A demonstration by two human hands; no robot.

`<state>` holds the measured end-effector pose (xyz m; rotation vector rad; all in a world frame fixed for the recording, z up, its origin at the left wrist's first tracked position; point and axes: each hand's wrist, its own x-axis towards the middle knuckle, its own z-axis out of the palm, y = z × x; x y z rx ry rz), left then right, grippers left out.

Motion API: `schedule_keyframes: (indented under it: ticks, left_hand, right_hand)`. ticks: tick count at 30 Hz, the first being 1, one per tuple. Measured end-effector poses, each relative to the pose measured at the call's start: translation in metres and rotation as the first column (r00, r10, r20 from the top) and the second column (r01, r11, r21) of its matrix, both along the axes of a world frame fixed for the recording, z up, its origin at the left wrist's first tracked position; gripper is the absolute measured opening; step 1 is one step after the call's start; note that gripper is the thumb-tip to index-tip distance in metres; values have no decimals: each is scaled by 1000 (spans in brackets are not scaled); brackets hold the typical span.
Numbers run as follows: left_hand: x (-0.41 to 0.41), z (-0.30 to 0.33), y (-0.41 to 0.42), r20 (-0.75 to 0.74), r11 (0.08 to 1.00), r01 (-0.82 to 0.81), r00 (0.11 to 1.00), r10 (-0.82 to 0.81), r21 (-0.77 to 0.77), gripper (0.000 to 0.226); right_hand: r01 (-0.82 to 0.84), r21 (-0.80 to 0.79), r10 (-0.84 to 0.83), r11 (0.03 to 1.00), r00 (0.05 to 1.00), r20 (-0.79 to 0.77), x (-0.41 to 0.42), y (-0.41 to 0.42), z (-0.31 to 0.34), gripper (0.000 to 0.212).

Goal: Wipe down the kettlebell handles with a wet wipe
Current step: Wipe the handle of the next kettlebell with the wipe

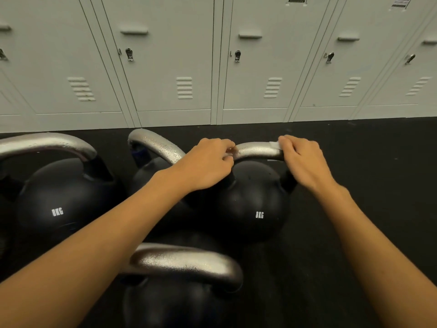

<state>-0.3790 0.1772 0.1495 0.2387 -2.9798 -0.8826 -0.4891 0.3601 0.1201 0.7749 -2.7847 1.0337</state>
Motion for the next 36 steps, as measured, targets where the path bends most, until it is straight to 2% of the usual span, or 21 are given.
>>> schedule_keyframes:
  ticks: [2,4,7,9,12,14,16,20,23,25,28,32,34,36]
  left_hand:
    - [0,2,-3,18,1000,5,1000,-6,17,37]
    - [0,4,-7,6,1000,-2,1000,2,-14,45]
    - [2,11,-16,-38,999,-31,999,29,-32,50]
    - [2,19,-24,-73,997,-80,994,78,-20,51]
    - [3,24,-32,-127,990,-144,982,143,3,50]
    - [4,22,-33,-120,988,-150,981,152,25,49]
    - [5,18,-31,-95,990,-135,986,138,39,49]
    - [5,16,-30,-79,991,-123,989,128,57,48]
    - [6,14,-27,-73,992,-102,992,107,73,44]
    - [5,8,-20,-46,996,-67,996,70,66,43]
    - [2,-1,-12,16,999,-21,1000,21,49,47]
    - [-1,-5,-9,39,997,-12,999,10,72,51]
    - [-1,-7,-8,31,997,2,1000,-4,77,45]
    - [-1,-9,-7,16,998,18,1000,-19,65,39]
  right_hand:
    - [-58,204,53,977,998,31,-6,-17,15,39]
    - [-138,394,123,909,990,62,-12,-35,25,39]
    - [-228,502,209,834,973,95,-13,-64,28,42]
    - [-247,594,273,766,961,47,-5,-81,27,39]
    - [-210,725,421,656,899,-121,10,-90,23,35]
    - [-209,716,491,666,846,-209,16,-81,20,40]
    - [-244,667,500,704,837,-222,15,-66,17,43]
    - [-300,531,434,792,889,-145,3,-34,21,43]
    - [-268,424,338,865,936,-98,-8,-23,22,40]
    - [-215,416,287,884,951,-119,-5,-27,19,42]
    - [-172,378,281,909,925,-254,6,-30,5,37]
    - [-178,338,335,924,802,-495,14,-14,-19,41]
    - [-186,321,340,929,774,-534,8,-1,-27,42]
    - [-225,213,306,951,784,-539,2,13,-35,41]
